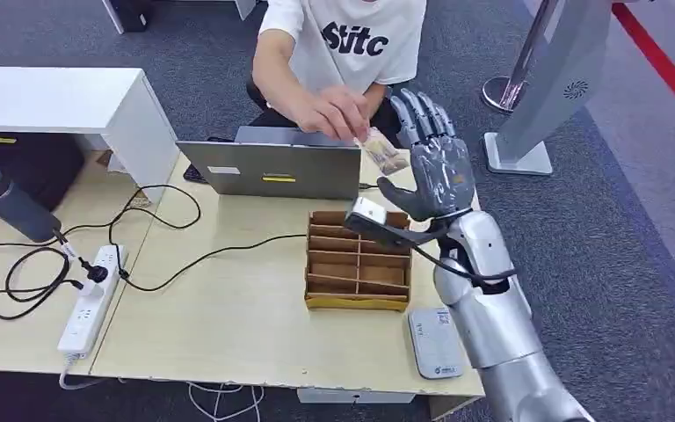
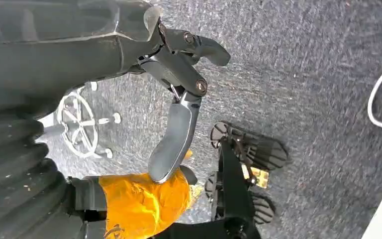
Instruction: Pass the card to the sensor for recognition and then transmit it.
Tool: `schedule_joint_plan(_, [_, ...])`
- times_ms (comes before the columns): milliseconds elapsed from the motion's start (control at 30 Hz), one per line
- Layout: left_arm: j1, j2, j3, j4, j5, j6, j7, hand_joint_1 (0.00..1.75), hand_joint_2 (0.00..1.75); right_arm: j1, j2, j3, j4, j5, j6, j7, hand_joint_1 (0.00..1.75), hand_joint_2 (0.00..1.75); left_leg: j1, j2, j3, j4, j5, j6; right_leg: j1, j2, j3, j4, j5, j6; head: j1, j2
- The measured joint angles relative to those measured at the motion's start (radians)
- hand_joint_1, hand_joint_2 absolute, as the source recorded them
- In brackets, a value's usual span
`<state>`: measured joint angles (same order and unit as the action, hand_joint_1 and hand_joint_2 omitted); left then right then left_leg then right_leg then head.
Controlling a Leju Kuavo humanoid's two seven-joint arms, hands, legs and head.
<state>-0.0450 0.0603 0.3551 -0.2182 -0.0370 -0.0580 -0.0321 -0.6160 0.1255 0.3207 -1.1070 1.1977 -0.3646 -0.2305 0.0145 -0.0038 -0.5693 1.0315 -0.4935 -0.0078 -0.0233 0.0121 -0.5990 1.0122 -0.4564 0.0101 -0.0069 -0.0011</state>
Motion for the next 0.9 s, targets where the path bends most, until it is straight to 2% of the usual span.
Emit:
schedule_joint_plan(133, [-0.001, 0.000, -0.014, 0.004, -0.015, -0.005, 0.002, 0.00, 1.75, -0.106, 0.002, 0.030, 0.187, 0.025, -0.018, 0.029, 0.00, 1.75, 0.000, -0.001, 0.000, 0.000, 0.000, 0.000, 0.000, 0.000, 0.000, 0.000, 0.000, 0.000, 0.000, 0.000])
schedule_joint_plan(233, [-0.001, 0.000, -0.021, 0.004, -0.018, -0.004, 0.002, 0.00, 1.75, -0.137, 0.008, 0.034, 0.261, 0.023, -0.023, 0.021, 0.00, 1.75, 0.000, -0.001, 0.000, 0.000, 0.000, 0.000, 0.000, 0.000, 0.000, 0.000, 0.000, 0.000, 0.000, 0.000])
schedule_joint_plan(267, [-0.001, 0.000, -0.022, 0.005, -0.018, -0.003, 0.002, 0.00, 1.75, -0.142, 0.010, 0.035, 0.278, 0.023, -0.022, 0.021, 0.23, 1.75, 0.000, -0.001, 0.000, 0.000, 0.000, 0.000, 0.000, 0.000, 0.000, 0.000, 0.000, 0.000, 0.000, 0.000])
schedule_joint_plan(300, [-0.001, 0.000, -0.022, 0.005, -0.019, -0.002, 0.002, 0.00, 1.75, -0.147, 0.013, 0.035, 0.291, 0.021, -0.021, 0.020, 1.55, 1.75, 0.000, -0.001, 0.000, 0.000, 0.000, 0.000, 0.000, 0.000, 0.000, 0.000, 0.000, 0.000, 0.000, 0.000])
schedule_joint_plan(333, [-0.001, -0.001, -0.022, 0.005, -0.019, 0.000, 0.002, 0.00, 1.75, -0.149, 0.013, 0.035, 0.299, 0.018, -0.017, 0.018, 1.71, 1.75, 0.000, -0.001, -0.001, 0.000, 0.000, 0.000, 0.000, 0.000, -0.001, 0.000, 0.000, 0.000, 0.000, 0.000])
schedule_joint_plan(900, [0.000, 0.000, -0.022, 0.005, -0.019, 0.007, 0.002, 0.00, 1.75, -0.147, 0.018, 0.032, 0.325, -0.059, 0.008, -0.054, 1.75, 1.75, 0.000, -0.001, 0.000, 0.000, 0.000, 0.000, 0.000, 0.000, -0.001, 0.000, 0.000, 0.000, 0.000, 0.000])
